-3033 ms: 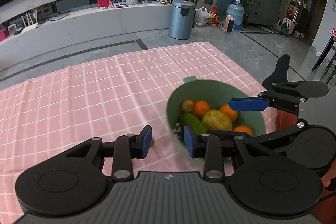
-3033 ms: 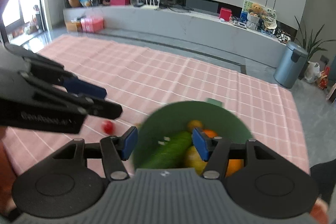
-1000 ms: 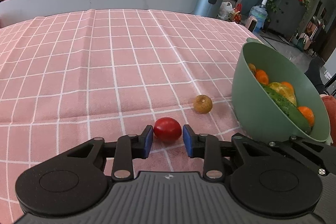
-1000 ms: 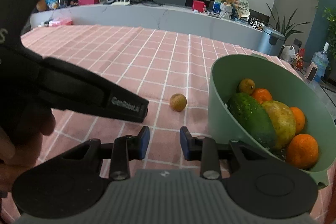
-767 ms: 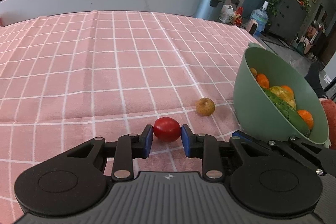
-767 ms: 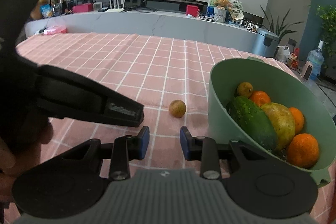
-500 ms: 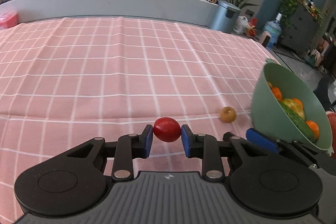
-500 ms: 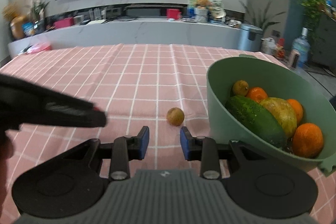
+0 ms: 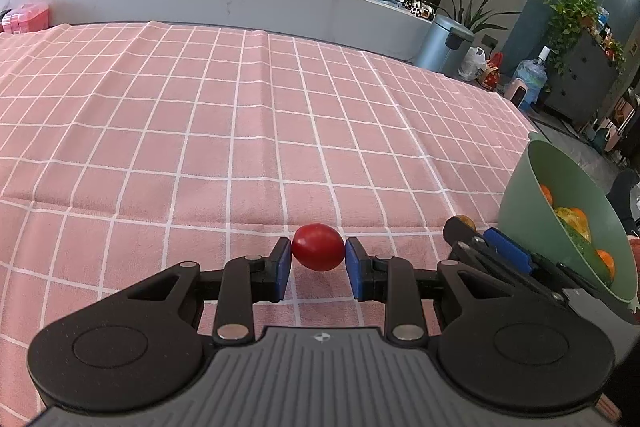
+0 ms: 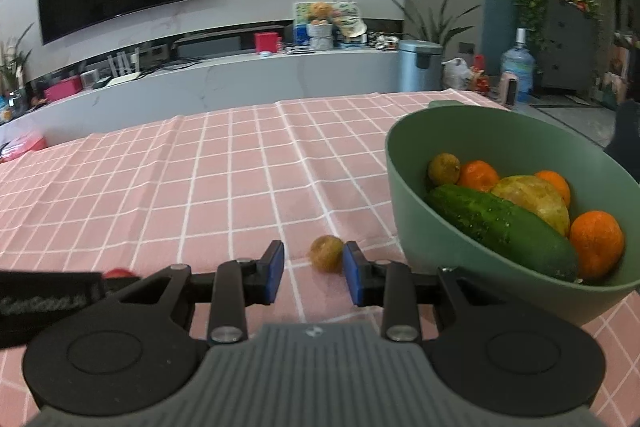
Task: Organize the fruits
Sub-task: 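Grasp the red cherry tomato with the left tool while the right tool grasps the last brown fruit, then carry the tomato in the left tool while the right tool carries the brown fruit to the colander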
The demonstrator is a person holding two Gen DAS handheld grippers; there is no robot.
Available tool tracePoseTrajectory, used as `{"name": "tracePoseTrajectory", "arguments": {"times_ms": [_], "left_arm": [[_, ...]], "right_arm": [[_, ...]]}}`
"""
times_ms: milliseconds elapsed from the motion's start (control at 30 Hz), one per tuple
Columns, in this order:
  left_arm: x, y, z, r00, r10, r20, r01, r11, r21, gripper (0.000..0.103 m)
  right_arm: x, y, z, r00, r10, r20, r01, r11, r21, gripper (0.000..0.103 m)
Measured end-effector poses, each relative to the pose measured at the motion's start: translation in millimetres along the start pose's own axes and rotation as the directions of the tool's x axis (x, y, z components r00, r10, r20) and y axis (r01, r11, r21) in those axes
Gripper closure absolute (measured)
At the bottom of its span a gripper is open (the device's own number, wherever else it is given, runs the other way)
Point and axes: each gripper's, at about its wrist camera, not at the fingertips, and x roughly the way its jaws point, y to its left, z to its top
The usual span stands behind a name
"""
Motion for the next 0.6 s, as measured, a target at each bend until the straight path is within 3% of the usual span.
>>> {"name": "tracePoseTrajectory", "arguments": {"times_ms": [400,533,600], "left_arm": [[2,6,-1,1.0,0.017,-0.002,-0.017,0.999,-0.029,0.071],[1,10,-1,0.999,0.034,0.005,-0.034,0.999,-0.041,0.071],[1,11,0,0.999,0.036,0.006,-0.036,0.998,-0.043,0.071]], "right_arm": [[18,16,3,0.996,-0.091,-0.006,0.091,0.996,0.024,0.077],[24,17,2,0.992,-0.122,-0.043,0.124,0.991,0.042,0.077],[27,15,3,0.991,-0.123,-0.052,0.126,0.99,0.056,0.082]]}}
